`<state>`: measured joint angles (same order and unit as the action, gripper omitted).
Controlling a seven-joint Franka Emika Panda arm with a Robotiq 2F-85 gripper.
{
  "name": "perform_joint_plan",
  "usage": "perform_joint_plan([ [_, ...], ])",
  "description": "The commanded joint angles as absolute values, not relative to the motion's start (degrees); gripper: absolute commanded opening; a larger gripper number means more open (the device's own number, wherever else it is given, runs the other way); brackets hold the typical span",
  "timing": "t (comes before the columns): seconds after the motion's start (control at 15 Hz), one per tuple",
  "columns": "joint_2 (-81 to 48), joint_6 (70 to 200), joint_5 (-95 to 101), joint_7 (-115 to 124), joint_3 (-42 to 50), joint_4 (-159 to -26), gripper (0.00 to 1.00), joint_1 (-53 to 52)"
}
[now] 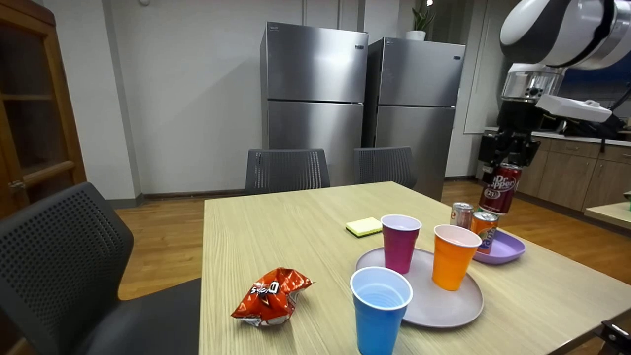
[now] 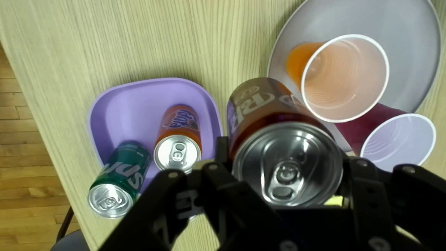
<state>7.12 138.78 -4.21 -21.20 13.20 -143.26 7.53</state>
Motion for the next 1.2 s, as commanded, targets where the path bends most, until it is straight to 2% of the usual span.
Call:
perform_joint_plan([
  [0.0, 6.2, 136.9, -1.6, -18.7, 13.2, -141.9, 0.38, 9.3],
  [1.13, -1.8, 137.5, -0.6, -16.7, 15.9, -138.1, 0.38, 13.8],
])
